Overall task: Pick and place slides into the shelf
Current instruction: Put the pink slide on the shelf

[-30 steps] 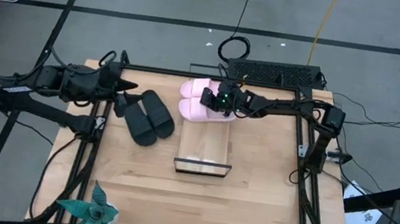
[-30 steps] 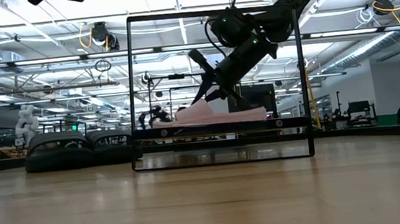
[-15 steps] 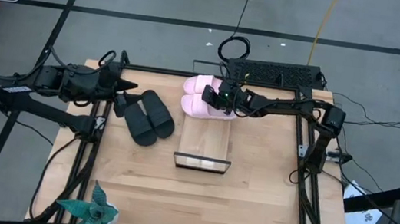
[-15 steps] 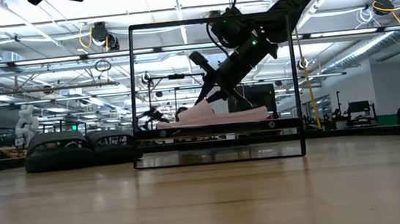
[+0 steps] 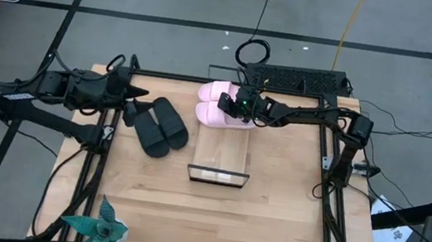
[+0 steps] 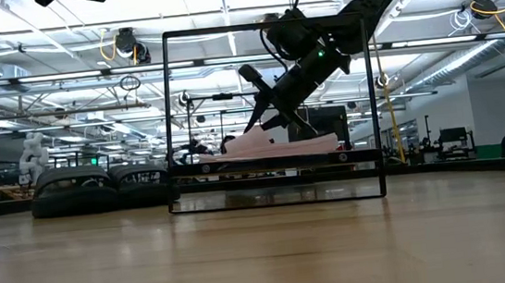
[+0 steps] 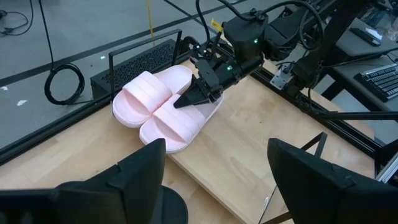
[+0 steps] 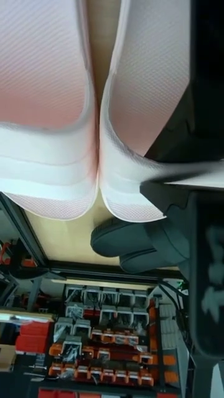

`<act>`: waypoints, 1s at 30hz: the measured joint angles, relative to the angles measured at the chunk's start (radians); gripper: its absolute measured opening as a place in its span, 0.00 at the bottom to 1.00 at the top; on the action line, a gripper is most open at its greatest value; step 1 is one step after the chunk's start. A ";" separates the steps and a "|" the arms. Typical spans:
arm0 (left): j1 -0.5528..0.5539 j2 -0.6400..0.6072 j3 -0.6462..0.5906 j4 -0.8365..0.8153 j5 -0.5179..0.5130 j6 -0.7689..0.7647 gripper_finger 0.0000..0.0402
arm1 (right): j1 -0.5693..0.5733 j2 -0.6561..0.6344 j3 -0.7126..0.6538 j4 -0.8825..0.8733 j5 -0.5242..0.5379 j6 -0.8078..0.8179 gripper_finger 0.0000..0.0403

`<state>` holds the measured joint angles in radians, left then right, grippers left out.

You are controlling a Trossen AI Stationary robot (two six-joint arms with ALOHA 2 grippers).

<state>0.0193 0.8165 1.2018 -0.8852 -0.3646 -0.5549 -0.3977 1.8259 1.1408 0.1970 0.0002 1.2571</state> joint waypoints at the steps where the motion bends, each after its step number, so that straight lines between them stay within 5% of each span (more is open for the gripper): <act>1: 0.000 0.000 0.000 0.000 0.000 -0.001 0.71 | 0.000 0.000 0.000 0.000 0.000 -0.006 0.10; 30: 0.000 0.000 0.000 0.000 0.007 0.013 0.71 | 0.000 -0.001 0.000 -0.012 -0.073 -0.021 0.19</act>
<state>0.0193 0.8165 1.2018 -0.8855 -0.3573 -0.5419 -0.3977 1.8252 1.1404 0.1855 -0.0728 1.2361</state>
